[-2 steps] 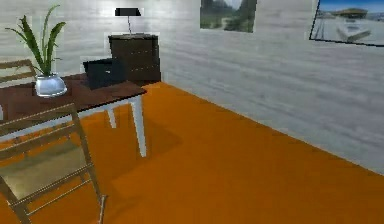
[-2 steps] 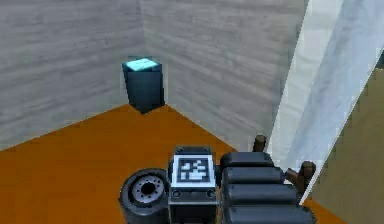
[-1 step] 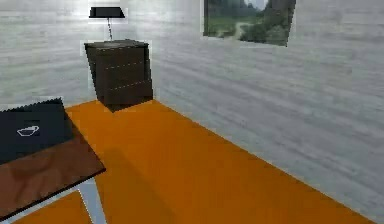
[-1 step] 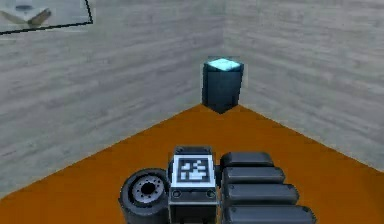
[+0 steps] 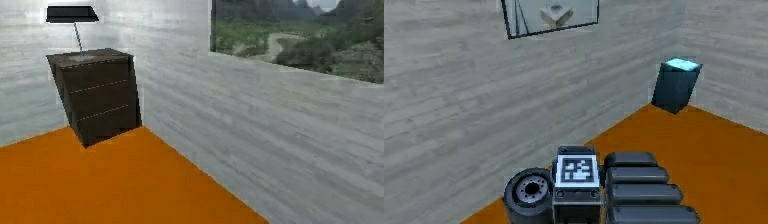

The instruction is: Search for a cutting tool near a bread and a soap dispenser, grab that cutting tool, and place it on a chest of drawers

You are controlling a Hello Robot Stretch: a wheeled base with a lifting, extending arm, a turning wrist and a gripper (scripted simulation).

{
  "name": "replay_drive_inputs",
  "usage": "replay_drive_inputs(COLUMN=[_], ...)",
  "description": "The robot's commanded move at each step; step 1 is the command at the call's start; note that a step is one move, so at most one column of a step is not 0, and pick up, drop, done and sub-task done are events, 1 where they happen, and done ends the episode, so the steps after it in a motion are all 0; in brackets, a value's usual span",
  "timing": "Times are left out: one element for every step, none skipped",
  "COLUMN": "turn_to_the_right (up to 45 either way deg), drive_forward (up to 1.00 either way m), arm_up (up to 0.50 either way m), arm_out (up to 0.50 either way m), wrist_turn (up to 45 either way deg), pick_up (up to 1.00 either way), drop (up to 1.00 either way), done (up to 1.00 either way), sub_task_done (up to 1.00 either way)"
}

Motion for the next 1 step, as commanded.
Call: replay_drive_inputs(turn_to_the_right=[-18.0], drive_forward=[0.00], arm_up=[0.00], arm_out=[0.00], wrist_turn=[0.0], pick_up=[0.00], drop=[0.00], done=[0.00], sub_task_done=[0.00])
